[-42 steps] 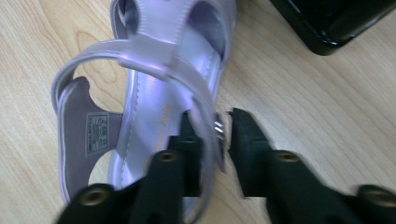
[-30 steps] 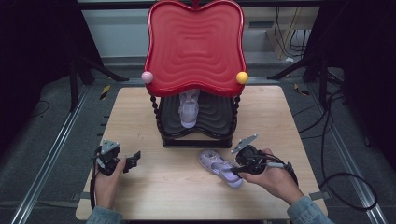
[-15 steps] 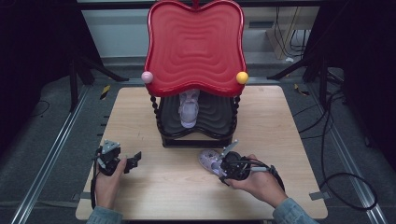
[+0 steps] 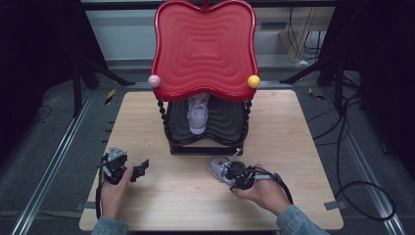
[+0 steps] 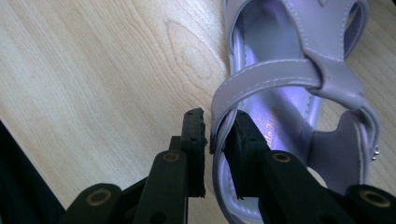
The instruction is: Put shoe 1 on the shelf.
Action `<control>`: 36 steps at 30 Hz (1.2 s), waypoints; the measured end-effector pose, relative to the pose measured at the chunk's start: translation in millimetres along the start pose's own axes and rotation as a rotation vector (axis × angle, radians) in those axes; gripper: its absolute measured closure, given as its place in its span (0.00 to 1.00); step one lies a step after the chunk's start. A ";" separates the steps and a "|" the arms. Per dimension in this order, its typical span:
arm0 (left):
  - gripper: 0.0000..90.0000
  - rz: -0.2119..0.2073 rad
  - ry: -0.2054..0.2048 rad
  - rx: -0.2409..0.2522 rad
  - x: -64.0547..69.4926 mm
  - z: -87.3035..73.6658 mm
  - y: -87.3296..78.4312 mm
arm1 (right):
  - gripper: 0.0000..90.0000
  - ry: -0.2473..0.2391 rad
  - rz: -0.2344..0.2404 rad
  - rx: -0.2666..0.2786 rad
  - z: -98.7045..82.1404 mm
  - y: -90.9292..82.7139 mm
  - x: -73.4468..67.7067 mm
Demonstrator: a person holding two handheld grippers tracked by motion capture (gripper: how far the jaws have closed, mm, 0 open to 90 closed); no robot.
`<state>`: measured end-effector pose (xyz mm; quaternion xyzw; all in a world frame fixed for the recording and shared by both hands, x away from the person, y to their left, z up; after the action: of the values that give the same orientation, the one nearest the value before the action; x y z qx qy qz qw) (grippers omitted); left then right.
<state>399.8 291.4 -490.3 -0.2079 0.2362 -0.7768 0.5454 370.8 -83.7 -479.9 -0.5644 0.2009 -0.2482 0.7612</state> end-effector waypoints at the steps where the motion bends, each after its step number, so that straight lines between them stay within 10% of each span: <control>1: 0.09 0.000 0.000 0.000 0.0 0.0 -0.1 | 0.88 0.001 0.000 -0.007 0.2 0.8 -0.1; 22: 0.09 0.008 -0.001 0.003 -2.3 0.0 -1.0 | 0.96 0.040 0.025 0.109 -8.8 -11.4 12.2; 36: 0.09 0.012 -0.001 -0.001 -2.7 -0.7 -0.7 | 0.96 0.120 0.166 0.441 -15.9 -55.0 8.6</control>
<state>399.7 294.3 -490.6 -0.2070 0.2375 -0.7733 0.5502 360.0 -114.2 -431.9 -0.3504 0.2324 -0.2557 0.8705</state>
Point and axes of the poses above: each handheld gripper's, and its own axes: y roughly forward along the jaws, z roughly out of its top, x roughly to its right, the point moved 3 cm from there along y, roughly forward along the jaws, and after that the axes turned 1 degree about y, right-handed, at the moved point
